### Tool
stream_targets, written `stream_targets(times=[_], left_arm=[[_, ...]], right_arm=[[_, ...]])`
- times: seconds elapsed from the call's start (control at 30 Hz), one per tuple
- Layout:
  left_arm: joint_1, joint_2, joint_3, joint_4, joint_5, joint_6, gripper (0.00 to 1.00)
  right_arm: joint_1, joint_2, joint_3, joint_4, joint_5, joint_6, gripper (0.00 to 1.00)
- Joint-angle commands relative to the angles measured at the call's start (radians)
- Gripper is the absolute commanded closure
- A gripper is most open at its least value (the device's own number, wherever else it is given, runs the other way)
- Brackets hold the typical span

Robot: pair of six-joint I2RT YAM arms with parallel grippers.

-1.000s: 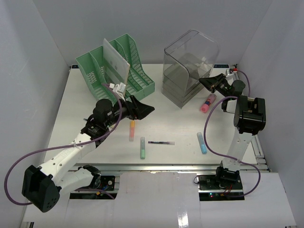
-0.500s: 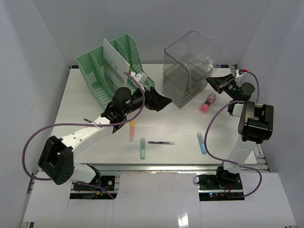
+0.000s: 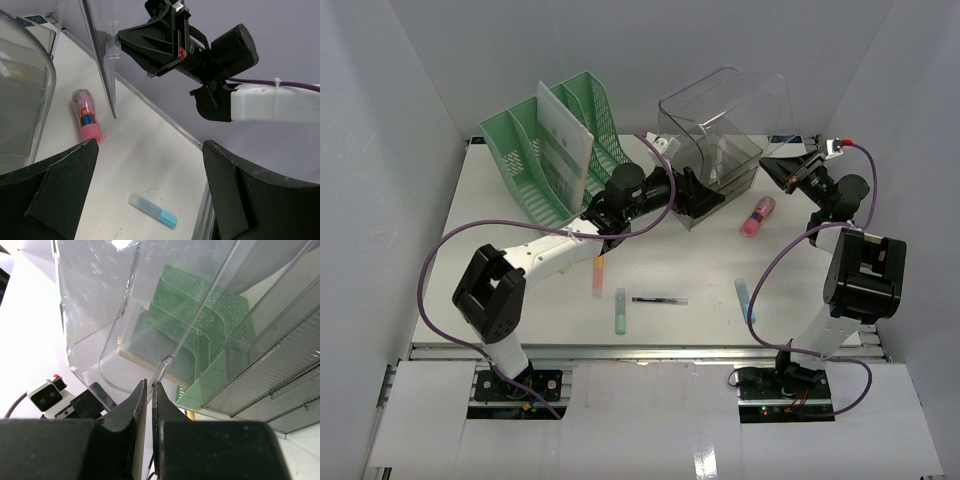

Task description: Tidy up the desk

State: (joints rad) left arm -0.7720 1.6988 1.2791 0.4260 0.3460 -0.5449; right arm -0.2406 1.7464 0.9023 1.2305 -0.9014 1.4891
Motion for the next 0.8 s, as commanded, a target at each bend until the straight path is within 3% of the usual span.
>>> stream_targets(times=[0.0,0.4,0.77], left_arm=[[-0.024,0.030,0.089,-0.004,-0.021,0.028,0.04],[-0.046,0.139,0.236,-0.058,-0.101,0.014,0.15],[-0.046,0.191,0.322,-0.084,-0.104,-0.041,0.54]], right_arm=[[0.006,-0.073,0.010,0.099,-0.030,0.003,0.92],[0.006,-0.117,0.004,0.099,-0.028,0.030,0.92],[0.006,-0.137,-0.005,0.095,-0.031,0.032,0.91]])
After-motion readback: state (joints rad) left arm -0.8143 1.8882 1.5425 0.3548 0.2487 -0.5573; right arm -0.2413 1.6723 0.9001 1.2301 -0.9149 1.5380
